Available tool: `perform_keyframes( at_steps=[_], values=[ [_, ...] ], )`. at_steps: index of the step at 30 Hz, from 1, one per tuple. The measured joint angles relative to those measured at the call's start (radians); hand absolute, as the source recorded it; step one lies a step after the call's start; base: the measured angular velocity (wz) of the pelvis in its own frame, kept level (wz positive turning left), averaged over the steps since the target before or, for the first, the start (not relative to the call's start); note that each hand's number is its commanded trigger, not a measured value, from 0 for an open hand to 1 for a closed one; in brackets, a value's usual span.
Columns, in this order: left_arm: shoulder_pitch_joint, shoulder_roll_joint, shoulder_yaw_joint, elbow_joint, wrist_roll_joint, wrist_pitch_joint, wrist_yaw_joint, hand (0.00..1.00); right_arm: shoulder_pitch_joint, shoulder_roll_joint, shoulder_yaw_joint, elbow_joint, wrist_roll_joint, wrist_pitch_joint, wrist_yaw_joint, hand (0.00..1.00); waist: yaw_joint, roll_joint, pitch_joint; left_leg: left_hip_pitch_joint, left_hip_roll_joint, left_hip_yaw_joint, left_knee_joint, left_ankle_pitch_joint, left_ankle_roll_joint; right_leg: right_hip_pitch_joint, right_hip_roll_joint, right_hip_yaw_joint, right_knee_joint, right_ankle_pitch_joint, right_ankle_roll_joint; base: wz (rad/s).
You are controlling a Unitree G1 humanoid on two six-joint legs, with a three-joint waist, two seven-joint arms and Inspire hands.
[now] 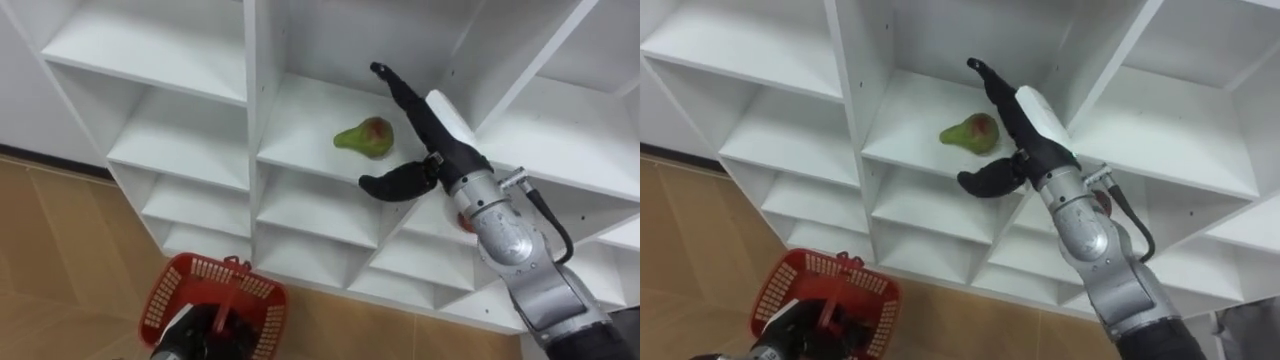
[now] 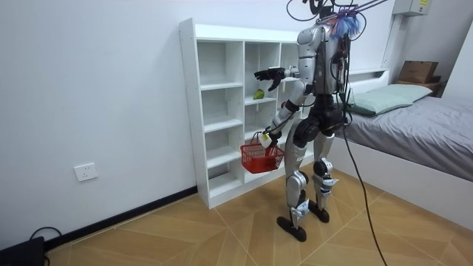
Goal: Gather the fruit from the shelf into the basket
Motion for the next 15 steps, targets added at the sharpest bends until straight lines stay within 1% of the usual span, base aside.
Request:
perform_keyframes(
  at_steps=[3, 7, 8, 11, 15],
  values=[
    [-0.003, -0.002, -0.001, -0.001, 0.019, 0.001, -0.002, 1.0, -0.024, 0.0, 0.0, 0.043, 0.0, -0.002, 0.0, 0.0, 0.002, -0.009, -0.0006, 0.001, -0.001, -0.001, 0.001, 0.0, 0.0, 0.003, -0.001, 0.0, 0.0, 0.0, 0.0, 0.0],
    [-0.005, -0.001, 0.001, -0.001, 0.02, 0.006, -0.016, 1.0, -0.066, 0.002, 0.001, 0.111, 0.0, -0.005, 0.0, 0.0, 0.005, -0.019, 0.0015, -0.004, -0.002, -0.008, 0.003, 0.0, 0.0, 0.005, -0.001, -0.004, 0.0, 0.0, 0.0, 0.06],
    [-0.009, -0.001, 0.005, -0.001, 0.02, 0.009, -0.018, 1.0, -0.078, 0.002, 0.001, 0.126, 0.0, -0.004, 0.0, 0.0, 0.005, -0.021, 0.0027, -0.008, -0.003, -0.013, 0.006, 0.0, 0.0, 0.004, -0.002, -0.01, 0.0, 0.0, 0.0, 0.12],
    [-0.024, 0.001, 0.022, -0.001, 0.02, 0.01, -0.02, 1.0, -0.095, 0.0, -0.009, 0.155, 0.007, -0.008, -0.001, 0.0, 0.005, -0.024, 0.0044, -0.026, -0.003, -0.03, 0.024, 0.0, 0.0, -0.001, -0.001, -0.027, -0.001, 0.0, 0.0, 0.16],
    [-0.029, 0.008, 0.038, -0.015, 0.02, 0.01, -0.021, 1.0, -0.126, 0.0, -0.013, 0.205, 0.007, -0.015, -0.001, 0.0, 0.006, -0.021, 0.0077, -0.036, -0.006, -0.039, 0.035, 0.0, 0.0, -0.001, -0.002, -0.028, -0.001, 0.0, 0.0, 0.07]
  ],
)
